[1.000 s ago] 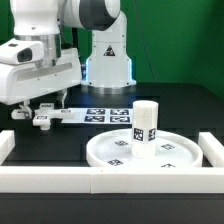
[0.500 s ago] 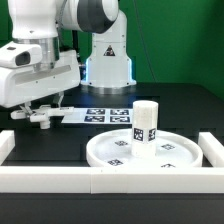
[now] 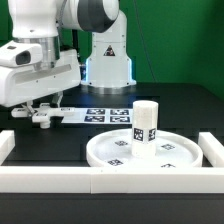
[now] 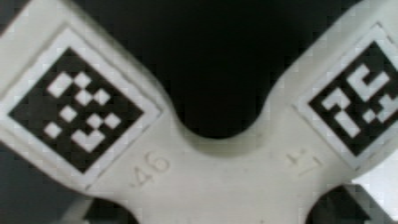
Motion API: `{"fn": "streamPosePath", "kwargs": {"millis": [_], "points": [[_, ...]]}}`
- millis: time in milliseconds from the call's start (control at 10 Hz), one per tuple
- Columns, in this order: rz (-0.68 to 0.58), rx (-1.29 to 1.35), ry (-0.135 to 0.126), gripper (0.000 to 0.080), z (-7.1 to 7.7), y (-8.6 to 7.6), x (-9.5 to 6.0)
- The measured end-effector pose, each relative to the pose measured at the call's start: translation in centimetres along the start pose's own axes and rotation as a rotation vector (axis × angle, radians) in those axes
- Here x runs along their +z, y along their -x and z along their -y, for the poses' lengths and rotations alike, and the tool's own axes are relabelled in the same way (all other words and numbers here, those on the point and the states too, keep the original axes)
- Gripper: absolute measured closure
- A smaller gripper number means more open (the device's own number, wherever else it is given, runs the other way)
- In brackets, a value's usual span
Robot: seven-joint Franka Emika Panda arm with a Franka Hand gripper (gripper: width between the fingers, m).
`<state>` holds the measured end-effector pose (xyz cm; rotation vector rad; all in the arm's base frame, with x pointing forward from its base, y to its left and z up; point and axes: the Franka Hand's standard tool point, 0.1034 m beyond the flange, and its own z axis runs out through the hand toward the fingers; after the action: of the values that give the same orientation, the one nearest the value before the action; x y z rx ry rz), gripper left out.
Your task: Assemble round table
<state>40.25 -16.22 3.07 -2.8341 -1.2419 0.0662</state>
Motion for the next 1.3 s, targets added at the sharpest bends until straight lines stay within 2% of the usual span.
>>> {"fn": "streamPosePath", "kwargs": {"millis": [100, 200, 300, 500, 600, 700, 800, 900, 1000, 1100, 1300], "points": [[-0.008, -0.004, 0.008, 0.0354, 0.0, -1.2, -1.3], [-0.021, 0.007, 0.028, 0.0354, 0.2, -2.7, -2.9], [-0.039, 0.028, 0.046, 0.0353, 1.0, -4.8, -4.9], [-0.060, 0.087, 0.053, 0.0353, 2.6, -8.5, -8.3], [-0.078, 0.151, 0.054, 0.0353, 3.6, -11.1, -9.9], [-0.095, 0.185, 0.069, 0.0353, 4.3, -14.0, -11.0], [-0.110, 0.220, 0.074, 0.0353, 4.8, -16.8, -11.7], [-0.133, 0.268, 0.082, 0.0353, 4.8, -19.9, -12.6], [-0.149, 0.321, 0.080, 0.0353, 4.5, -23.3, -13.4], [-0.155, 0.334, 0.081, 0.0353, 3.8, -25.3, -13.7], [-0.150, 0.332, 0.079, 0.0353, 3.8, -24.8, -13.4]]}}
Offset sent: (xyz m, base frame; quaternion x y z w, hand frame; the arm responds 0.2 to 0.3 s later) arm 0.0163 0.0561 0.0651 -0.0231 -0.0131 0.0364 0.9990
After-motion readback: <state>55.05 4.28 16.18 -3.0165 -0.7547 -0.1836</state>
